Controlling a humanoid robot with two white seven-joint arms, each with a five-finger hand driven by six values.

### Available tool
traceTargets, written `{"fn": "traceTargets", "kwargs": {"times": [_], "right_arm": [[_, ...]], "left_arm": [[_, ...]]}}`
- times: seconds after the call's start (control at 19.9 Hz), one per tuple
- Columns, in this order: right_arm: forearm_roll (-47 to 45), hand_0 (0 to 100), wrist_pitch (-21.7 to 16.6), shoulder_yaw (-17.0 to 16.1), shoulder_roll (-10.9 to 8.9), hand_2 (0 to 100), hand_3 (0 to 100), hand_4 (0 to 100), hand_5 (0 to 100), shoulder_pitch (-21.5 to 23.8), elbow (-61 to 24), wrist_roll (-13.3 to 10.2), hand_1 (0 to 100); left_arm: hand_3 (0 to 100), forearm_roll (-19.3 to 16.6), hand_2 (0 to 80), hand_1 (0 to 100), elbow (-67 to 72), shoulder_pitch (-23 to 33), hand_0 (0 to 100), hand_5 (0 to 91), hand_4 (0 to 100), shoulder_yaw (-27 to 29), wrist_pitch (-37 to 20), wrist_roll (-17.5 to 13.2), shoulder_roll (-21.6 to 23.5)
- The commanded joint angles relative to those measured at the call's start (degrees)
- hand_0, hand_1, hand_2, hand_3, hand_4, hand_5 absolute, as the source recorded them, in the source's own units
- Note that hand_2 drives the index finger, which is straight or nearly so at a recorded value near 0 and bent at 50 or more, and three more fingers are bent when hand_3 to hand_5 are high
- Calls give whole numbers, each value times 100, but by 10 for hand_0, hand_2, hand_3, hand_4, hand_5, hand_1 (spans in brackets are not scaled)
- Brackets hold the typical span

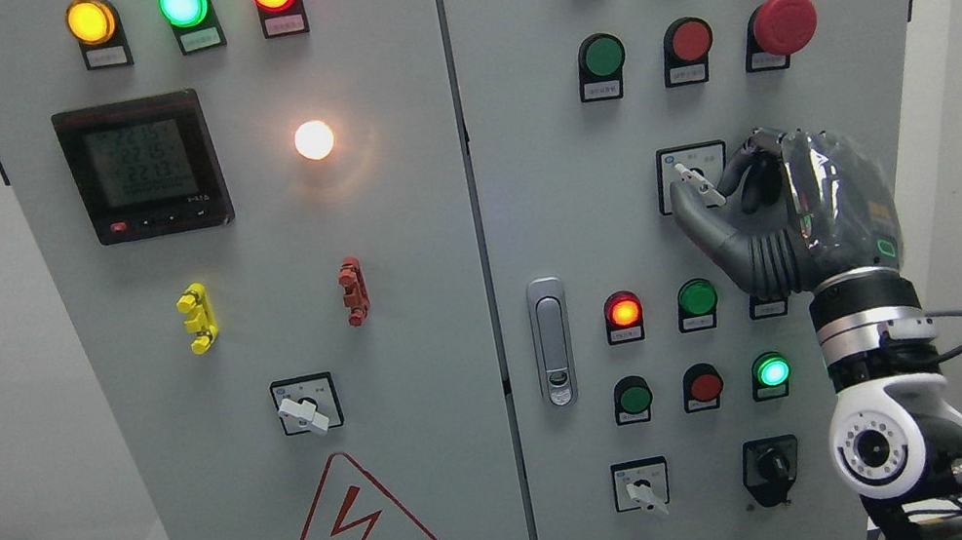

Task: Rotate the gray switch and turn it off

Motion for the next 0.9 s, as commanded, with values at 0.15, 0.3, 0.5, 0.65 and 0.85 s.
{"fn": "traceTargets", "kwargs": {"times": [0.15,0.3,0.5,0.65,0.85], "right_arm": [[-11,336,-8,60,74,678,876,842,1000,-36,50,33,367],[-2,343,-8,60,74,679,878,844,1000,-45,50,33,366],[-2,346,-8,60,74,682,879,846,1000,-63,59,33,376],[-2,365,-8,69,83,686,882,846,1000,-63,94,42,376],[-10,393,-17,78,83,689,888,847,1000,-72,94,51,372]], "left_arm": [[0,-44,0,389,132,-1,120,0,0,185,4,-4,0],[0,-44,0,389,132,-1,120,0,0,185,4,-4,0],[0,-44,0,389,132,8,120,0,0,185,-4,-4,0],[0,-44,0,389,132,-1,120,0,0,185,4,5,0],[0,-44,0,389,132,-1,120,0,0,185,4,5,0]]}}
